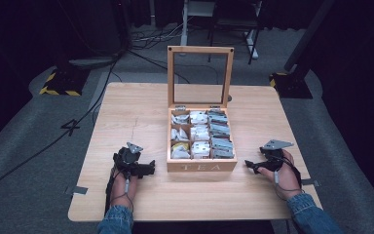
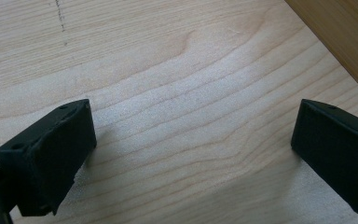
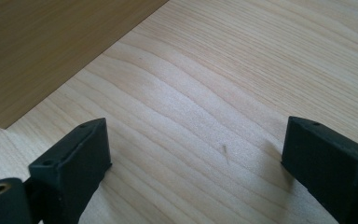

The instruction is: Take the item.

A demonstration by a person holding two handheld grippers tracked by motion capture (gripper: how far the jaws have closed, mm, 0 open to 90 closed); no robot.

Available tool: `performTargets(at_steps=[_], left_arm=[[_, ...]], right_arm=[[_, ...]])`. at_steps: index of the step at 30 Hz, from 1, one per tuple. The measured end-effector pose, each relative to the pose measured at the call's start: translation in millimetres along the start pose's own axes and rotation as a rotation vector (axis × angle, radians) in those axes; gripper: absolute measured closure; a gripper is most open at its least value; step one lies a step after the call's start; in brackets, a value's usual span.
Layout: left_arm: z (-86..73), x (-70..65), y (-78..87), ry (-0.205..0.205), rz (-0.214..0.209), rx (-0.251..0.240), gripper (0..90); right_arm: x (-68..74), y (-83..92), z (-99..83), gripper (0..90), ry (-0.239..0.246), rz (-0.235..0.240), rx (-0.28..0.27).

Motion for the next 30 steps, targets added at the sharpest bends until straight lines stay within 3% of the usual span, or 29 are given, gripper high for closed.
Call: performTargets(at_steps=[15,19,27,30], left_arm=[[0.0,0.0,0.0,0.0,0.0,0.0,0.2],[0.0,0.1,0.0,-0.001,-0.001,0.001,0.2],[0.1,0.1,-0.1,0.0,-0.001,0.0,0.2],[0.3,0.0,-0.4,0.0,-0.001,0.0,0.1]], right_arm=[[0.0,-0.4,0.5,8.4,-0.002,0.008,-0.001],[-0.7,1.8,0.6,21.7,-0.005,0.003,-0.026],[-3.2,3.6,0.7,34.9,-0.026,-0.018,-0.047],[-2.8,7.0,1.3,39.6,-0.054,0.027,-0.069]])
Point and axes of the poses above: each handheld gripper's, and its own axes: y roughly backward along the jaws, z roughly out of its top, x roughly to its left, the point moved 3 cm from there along -y, roughly forward along the jaws, and after that the axes turned 7 degrees about -x, right-handed, at the moved point
